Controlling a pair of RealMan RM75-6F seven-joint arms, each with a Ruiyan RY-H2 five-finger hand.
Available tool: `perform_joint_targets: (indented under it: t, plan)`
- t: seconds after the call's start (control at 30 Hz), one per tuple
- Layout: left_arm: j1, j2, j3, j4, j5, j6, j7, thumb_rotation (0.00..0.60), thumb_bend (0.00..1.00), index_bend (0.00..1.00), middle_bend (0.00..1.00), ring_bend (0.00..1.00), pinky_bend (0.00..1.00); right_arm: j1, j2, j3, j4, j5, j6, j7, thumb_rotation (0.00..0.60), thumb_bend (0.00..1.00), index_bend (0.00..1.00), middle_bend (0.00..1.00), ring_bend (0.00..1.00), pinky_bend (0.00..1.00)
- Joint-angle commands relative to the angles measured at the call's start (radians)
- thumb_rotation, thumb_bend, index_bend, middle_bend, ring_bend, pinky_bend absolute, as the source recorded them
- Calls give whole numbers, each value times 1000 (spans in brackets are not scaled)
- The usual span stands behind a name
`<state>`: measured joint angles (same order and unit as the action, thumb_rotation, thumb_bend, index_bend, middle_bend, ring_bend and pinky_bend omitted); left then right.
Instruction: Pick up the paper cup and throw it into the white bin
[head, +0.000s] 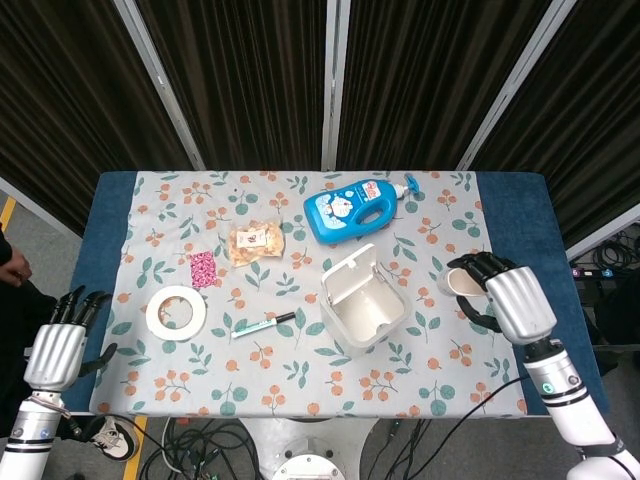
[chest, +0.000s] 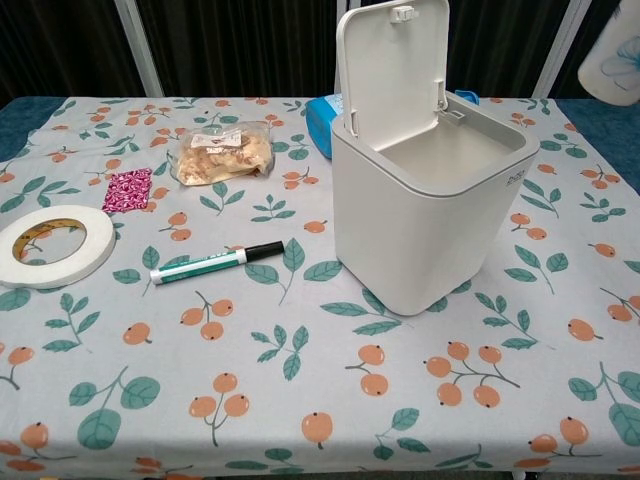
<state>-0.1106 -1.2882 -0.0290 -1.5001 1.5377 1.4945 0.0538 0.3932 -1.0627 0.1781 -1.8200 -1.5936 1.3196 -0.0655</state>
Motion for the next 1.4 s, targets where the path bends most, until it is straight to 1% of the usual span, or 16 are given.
perform_joint_targets:
  t: [0.03, 0.23, 0.37, 0.43, 0.5, 0.53, 0.57, 0.6, 0.67, 0.9, 1.07, 1.2, 1.23, 1.4]
  plan:
    - [1, -2, 1, 3, -3, -1, -2, 600, 253, 171, 157, 30, 109, 45, -7, 16, -37, -27, -37, -13, 600, 295, 331, 358, 320, 496]
    - [5, -4, 2, 15, -10, -2, -13, 600, 252, 172, 157, 30, 109, 117, -85, 13, -32, -51, -104, -14, 600, 294, 331, 355, 319, 496]
    - [13, -7, 5, 27, -12, 6, -25, 600, 252, 171, 157, 30, 109, 148, -131, 5, -21, -49, -136, -11, 600, 282, 324, 329, 316, 480]
    - [14, -10, 4, 34, -16, 4, -34, 600, 252, 171, 157, 30, 109, 160, -147, -2, -13, -47, -155, -12, 600, 254, 265, 273, 255, 415]
    - [15, -11, 5, 39, -17, 3, -39, 600, 252, 171, 157, 30, 109, 168, -153, -7, -8, -44, -168, -21, 600, 182, 116, 137, 89, 249]
    - [15, -12, 6, 42, -18, 1, -41, 600, 252, 171, 157, 30, 109, 171, -155, -8, -7, -43, -169, -25, 600, 146, 60, 76, 37, 172]
    - [16, -13, 6, 44, -18, 2, -42, 600, 252, 171, 157, 30, 109, 172, -156, -9, -7, -46, -166, -22, 600, 109, 15, 25, 4, 96]
    - [16, -14, 5, 45, -18, 2, -44, 600, 252, 171, 157, 30, 109, 172, -158, -9, -6, -50, -159, -18, 600, 81, 0, 2, 0, 44]
    - [19, -16, 8, 48, -16, 5, -46, 600, 253, 171, 157, 30, 109, 169, -159, -10, -2, -65, -136, -1, 600, 53, 0, 0, 0, 5]
    - [15, -16, 3, 49, -14, 5, -48, 600, 253, 171, 157, 30, 110, 123, -117, -30, 9, -81, -56, 41, 600, 41, 0, 0, 0, 0]
    - [13, -13, 2, 42, -13, 3, -43, 600, 252, 172, 157, 30, 110, 40, -70, -66, 60, -57, 25, 37, 600, 46, 0, 0, 0, 0]
    - [13, -13, 2, 37, -3, 13, -38, 600, 252, 172, 157, 30, 109, -46, -61, -104, 149, -37, 109, 49, 600, 46, 0, 0, 0, 0]
    - [13, -12, 2, 34, 0, 17, -35, 600, 252, 172, 157, 30, 109, -72, -64, -117, 186, -26, 128, 61, 600, 46, 0, 0, 0, 0]
    - [9, -7, -1, 22, 9, 22, -24, 600, 253, 171, 157, 30, 109, -165, -99, -157, 345, 42, 164, 121, 600, 46, 0, 0, 0, 0]
